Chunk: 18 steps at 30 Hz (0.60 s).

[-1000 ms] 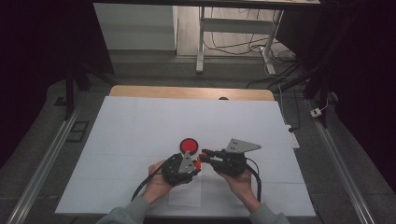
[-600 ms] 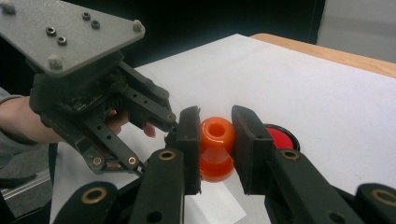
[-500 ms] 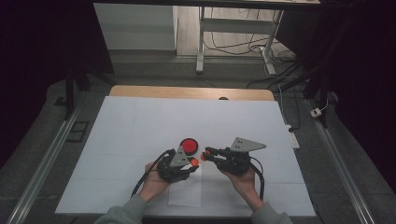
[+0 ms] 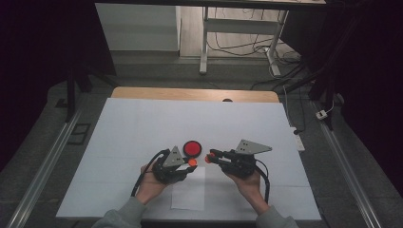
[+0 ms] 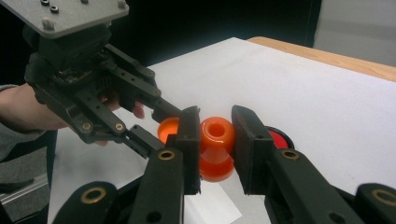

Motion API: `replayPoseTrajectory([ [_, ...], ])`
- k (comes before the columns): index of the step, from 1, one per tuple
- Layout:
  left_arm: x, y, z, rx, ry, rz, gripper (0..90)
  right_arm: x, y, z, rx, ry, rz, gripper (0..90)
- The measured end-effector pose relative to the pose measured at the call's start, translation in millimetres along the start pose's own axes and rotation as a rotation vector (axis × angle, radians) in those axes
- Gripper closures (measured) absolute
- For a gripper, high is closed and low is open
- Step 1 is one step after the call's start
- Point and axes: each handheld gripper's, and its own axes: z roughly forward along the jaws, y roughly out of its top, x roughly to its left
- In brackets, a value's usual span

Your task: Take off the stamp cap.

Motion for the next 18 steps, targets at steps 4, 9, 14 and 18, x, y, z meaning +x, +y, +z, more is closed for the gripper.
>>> replayPoseTrajectory([
  [4,3.2,-2.2,-6.2,-0.012,-0.001,-0.012,65.2,-0.3,-0.1,-0.5,0.000,-0.006,-0.004,72.8],
  [9,7.9,-5.2,-14.1,-0.021,-0.004,-0.027,65.2,-0.5,-0.3,-0.4,0.001,-0.009,-0.006,72.8],
  [14,12.2,-10.1,-23.8,-0.027,-0.003,-0.044,65.1,-1.2,-0.5,-0.8,0.002,-0.016,-0.009,72.7],
  [18,15.4,-16.7,-32.9,-0.028,0.005,-0.056,65.1,-2.3,-0.9,-1.3,0.003,-0.023,-0.009,72.7],
])
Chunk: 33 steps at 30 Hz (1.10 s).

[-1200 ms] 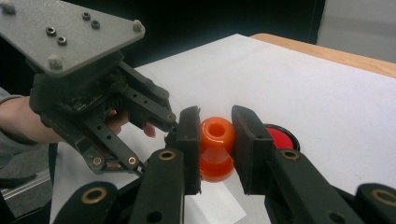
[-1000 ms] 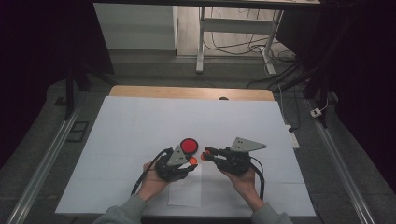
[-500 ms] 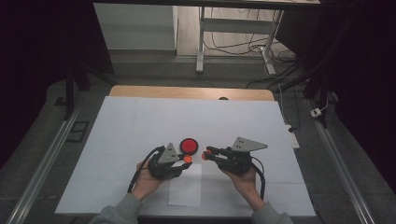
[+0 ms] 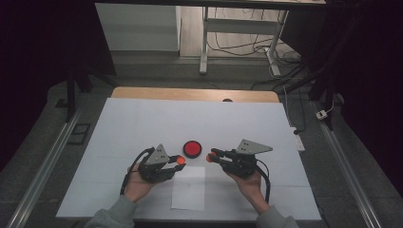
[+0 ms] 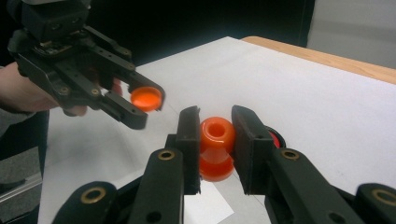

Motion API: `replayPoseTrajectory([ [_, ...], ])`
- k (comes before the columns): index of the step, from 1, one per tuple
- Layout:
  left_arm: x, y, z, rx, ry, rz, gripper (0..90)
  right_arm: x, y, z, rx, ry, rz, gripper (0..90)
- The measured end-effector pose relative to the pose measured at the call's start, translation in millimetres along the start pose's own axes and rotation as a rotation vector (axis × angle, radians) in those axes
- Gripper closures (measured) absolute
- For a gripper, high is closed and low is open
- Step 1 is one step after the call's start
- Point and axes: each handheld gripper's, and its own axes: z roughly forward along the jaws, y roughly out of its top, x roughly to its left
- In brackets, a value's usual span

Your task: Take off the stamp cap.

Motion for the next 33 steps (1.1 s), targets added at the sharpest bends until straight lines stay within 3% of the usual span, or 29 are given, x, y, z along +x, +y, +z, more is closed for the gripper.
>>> replayPoseTrajectory([
  [11,9.7,-15.3,-17.7,0.003,0.023,-0.025,65.1,-3.1,-1.0,-1.7,0.002,-0.018,0.000,72.7],
  [33,13.9,-42.8,-43.0,-0.008,0.073,-0.086,65.0,-9.3,-2.6,-4.8,0.003,-0.044,0.005,72.7],
])
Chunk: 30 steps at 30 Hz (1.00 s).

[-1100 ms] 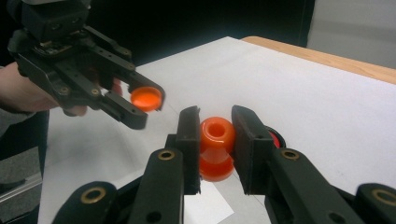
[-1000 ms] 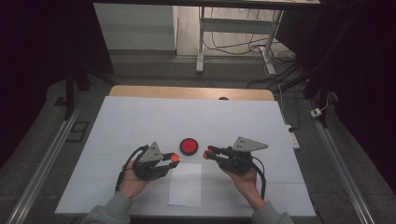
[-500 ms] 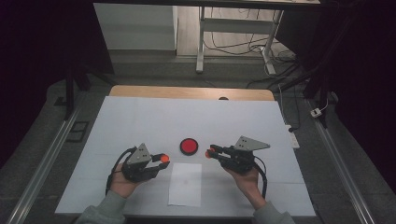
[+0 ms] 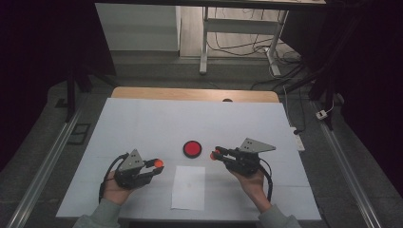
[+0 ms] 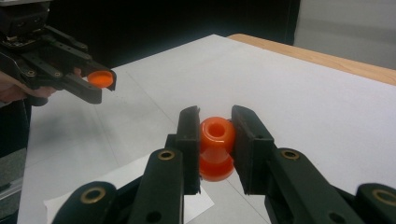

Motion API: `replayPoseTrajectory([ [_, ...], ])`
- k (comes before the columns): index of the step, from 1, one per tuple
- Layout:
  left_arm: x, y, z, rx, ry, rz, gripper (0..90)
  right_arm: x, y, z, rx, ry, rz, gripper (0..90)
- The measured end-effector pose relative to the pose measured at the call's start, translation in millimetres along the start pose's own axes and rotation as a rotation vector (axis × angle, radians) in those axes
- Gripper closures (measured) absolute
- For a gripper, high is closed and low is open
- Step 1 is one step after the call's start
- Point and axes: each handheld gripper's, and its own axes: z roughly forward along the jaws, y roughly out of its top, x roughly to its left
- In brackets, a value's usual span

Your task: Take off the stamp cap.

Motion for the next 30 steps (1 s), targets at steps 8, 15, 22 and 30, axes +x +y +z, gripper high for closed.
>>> replayPoseTrajectory([
  [8,7.0,-16.2,-17.1,-0.004,0.029,-0.037,65.0,-0.3,0.1,0.0,-0.002,-0.006,-0.004,72.7],
  [15,10.3,-23.5,-21.8,-0.001,0.039,-0.052,65.0,-0.7,0.1,0.3,-0.002,-0.008,-0.005,72.7],
  [22,10.6,-23.8,-20.3,0.004,0.036,-0.050,65.0,-0.8,0.6,-0.2,-0.008,-0.009,-0.004,72.7],
  [30,11.3,-24.4,-18.7,0.010,0.034,-0.052,65.0,-1.0,2.9,1.9,-0.010,-0.011,-0.009,72.7],
])
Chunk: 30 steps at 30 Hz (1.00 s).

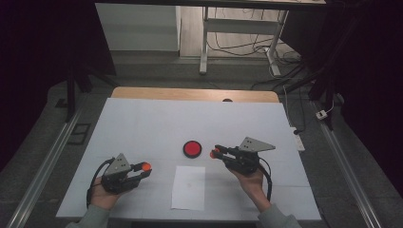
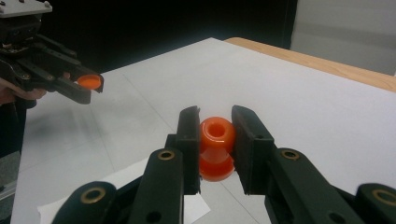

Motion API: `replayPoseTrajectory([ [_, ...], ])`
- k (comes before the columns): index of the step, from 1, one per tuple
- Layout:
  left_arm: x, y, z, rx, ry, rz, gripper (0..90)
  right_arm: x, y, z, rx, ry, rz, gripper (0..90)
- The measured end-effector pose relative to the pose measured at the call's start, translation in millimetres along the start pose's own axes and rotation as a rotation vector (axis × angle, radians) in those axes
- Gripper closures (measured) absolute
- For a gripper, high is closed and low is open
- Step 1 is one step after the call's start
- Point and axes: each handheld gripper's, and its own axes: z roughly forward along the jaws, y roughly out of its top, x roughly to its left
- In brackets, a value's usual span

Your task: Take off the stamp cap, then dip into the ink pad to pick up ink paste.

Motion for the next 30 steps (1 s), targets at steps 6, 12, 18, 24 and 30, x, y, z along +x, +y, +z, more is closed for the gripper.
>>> replayPoseTrajectory([
  [6,-0.1,-0.3,0.8,0.003,0.001,0.000,65.0,-0.2,3.3,1.1,-0.005,-0.004,-0.007,72.7],
  [12,0.2,-0.2,0.4,0.003,0.000,-0.001,65.0,-0.6,5.8,5.3,-0.004,-0.008,-0.012,72.7],
  [18,-0.3,0.1,0.7,0.003,0.001,-0.001,65.0,-2.0,8.9,9.7,-0.008,-0.008,-0.017,72.7],
  [24,-0.9,0.5,1.9,0.007,-0.003,0.002,65.0,-4.3,9.0,13.9,0.002,-0.010,-0.015,72.6],
  [30,-0.5,0.3,2.0,0.006,-0.006,0.000,65.0,-6.4,9.1,18.7,0.010,-0.011,-0.009,72.6],
])
